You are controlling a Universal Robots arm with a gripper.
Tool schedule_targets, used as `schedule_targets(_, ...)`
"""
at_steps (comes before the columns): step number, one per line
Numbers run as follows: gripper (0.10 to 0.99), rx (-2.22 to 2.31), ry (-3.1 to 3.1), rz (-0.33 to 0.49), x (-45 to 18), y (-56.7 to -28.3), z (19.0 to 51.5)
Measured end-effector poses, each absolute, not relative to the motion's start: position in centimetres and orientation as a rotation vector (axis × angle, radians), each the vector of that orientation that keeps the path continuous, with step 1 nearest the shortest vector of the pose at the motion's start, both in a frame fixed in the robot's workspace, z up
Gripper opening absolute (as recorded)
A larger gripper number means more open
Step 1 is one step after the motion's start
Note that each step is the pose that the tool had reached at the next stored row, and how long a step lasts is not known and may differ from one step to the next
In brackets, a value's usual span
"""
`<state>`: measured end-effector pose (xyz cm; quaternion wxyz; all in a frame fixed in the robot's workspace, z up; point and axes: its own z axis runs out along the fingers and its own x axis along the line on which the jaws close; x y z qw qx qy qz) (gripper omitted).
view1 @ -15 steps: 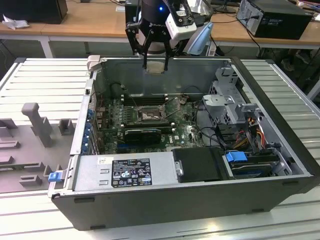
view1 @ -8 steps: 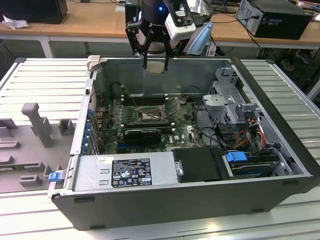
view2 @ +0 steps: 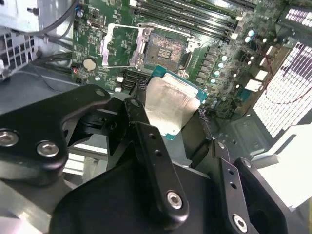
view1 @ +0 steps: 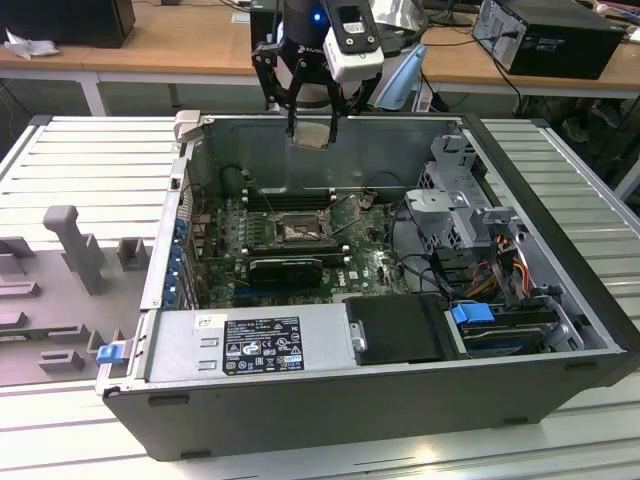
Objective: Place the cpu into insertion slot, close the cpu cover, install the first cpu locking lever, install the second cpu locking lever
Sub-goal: 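Place the cpu into insertion slot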
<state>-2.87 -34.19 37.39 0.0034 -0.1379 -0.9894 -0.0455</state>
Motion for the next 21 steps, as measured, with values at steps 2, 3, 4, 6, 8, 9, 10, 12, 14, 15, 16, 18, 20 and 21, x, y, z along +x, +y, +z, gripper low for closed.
schedule_targets(2, 0.533, -0.482, -3.096, -0.143, -2.87, -34.19, 37.38)
schedule_targets(3, 0.533, -0.502, -3.093, -0.143, -2.86, -34.19, 37.36)
schedule_targets(4, 0.533, -0.523, -3.09, -0.143, -2.86, -34.19, 37.28)
schedule_targets(6, 0.533, -0.53, -3.089, -0.143, -2.87, -34.19, 37.1)
schedule_targets(8, 0.533, -0.531, -3.087, -0.142, -2.87, -34.19, 36.9)
schedule_targets(9, 0.533, -0.547, -3.085, -0.142, -2.87, -34.19, 36.86)
schedule_targets(10, 0.533, -0.562, -3.083, -0.142, -2.88, -34.19, 36.86)
schedule_targets(12, 0.533, -0.646, -3.069, -0.143, -2.88, -34.19, 36.82)
schedule_targets(14, 0.533, -0.727, -3.053, -0.143, -2.88, -34.19, 36.78)
schedule_targets(15, 0.533, -0.75, -3.048, -0.143, -2.88, -34.19, 36.77)
schedule_targets(16, 0.533, -0.771, -3.043, -0.143, -2.88, -34.19, 36.76)
schedule_targets(18, 0.533, -0.842, -3.027, -0.143, -2.88, -34.19, 36.72)
schedule_targets(20, 0.533, -0.894, -3.013, -0.143, -2.88, -34.19, 36.7)
schedule_targets(21, 0.533, -0.916, -3.008, -0.143, -2.88, -34.19, 36.69)
